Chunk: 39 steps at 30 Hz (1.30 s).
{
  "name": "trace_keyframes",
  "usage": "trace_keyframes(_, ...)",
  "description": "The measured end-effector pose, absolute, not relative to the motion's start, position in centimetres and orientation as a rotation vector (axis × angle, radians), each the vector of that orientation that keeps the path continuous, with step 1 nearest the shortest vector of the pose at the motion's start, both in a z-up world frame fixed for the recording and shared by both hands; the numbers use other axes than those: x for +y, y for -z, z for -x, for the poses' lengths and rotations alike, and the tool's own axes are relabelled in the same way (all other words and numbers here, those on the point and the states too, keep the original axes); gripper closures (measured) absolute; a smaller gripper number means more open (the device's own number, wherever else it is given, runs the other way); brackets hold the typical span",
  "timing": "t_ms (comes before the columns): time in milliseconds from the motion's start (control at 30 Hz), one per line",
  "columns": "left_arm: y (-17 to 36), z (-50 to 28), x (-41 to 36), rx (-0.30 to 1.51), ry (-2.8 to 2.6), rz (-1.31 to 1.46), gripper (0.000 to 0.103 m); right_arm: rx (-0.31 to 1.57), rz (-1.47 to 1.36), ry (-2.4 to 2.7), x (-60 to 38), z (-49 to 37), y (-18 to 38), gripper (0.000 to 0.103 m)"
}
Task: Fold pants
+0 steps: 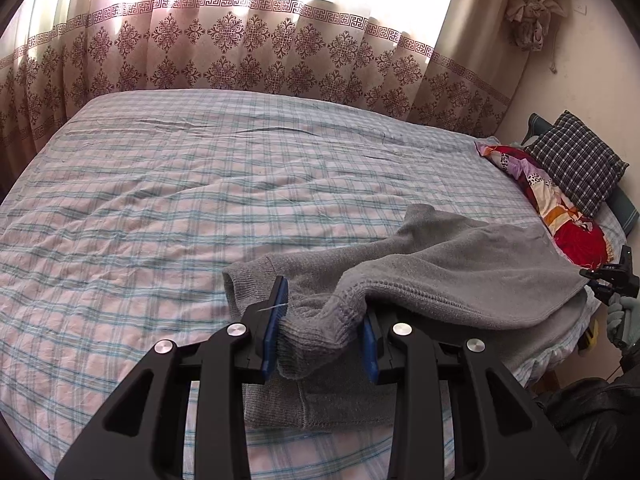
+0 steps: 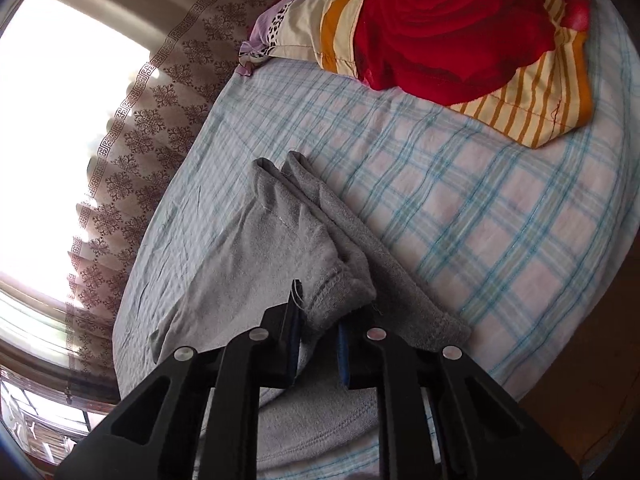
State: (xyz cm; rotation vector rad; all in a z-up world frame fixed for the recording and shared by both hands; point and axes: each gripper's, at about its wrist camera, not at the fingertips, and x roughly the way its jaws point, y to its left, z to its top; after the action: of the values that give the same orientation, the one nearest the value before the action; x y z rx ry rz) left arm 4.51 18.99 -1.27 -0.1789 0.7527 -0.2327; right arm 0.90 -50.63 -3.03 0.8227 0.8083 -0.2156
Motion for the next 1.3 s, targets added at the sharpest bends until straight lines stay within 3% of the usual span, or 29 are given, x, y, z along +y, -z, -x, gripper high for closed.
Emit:
trace_keyframes(167, 1.3, -3.9, 19.8, 0.753, 0.251, 0.196, 0.07, 0.782, -0.694, 0.277, -50.5, 1.7, -0.2, 0.091)
trace_keyframes(300, 2.6, -3.0, 19.4, 0.789, 0.266, 0.143, 0.068, 0.861, -0.651, 0.308, -51.1, 2.4, 1.9, 0.091)
trace_keyframes(467, 3.8, -1.7, 17.8, 0.832, 0.261, 0.002, 0.058, 0.888, -0.588, 0.349, -50.6, 2.7, 4.1, 0.091)
trace_keyframes(800, 3.8, 0.0, 18.6, 0.874, 0.242, -0.123, 0.043, 0.878, -0.456, 0.399, -49.3, 2.3, 2.8, 0.088)
trace_keyframes(1000, 3.2, 1.4, 19.7, 0.875, 0.205, -0.199, 0.041, 0.813, -0.257, 0.567, -48.5, 2.8, 0.4, 0.067)
trace_keyframes(1300, 0.0, -0.5, 19.5, 0.77, 0.225, -0.016, 0.041, 0.727, -0.245, 0.44, -45.5, 2.3, -2.0, 0.067)
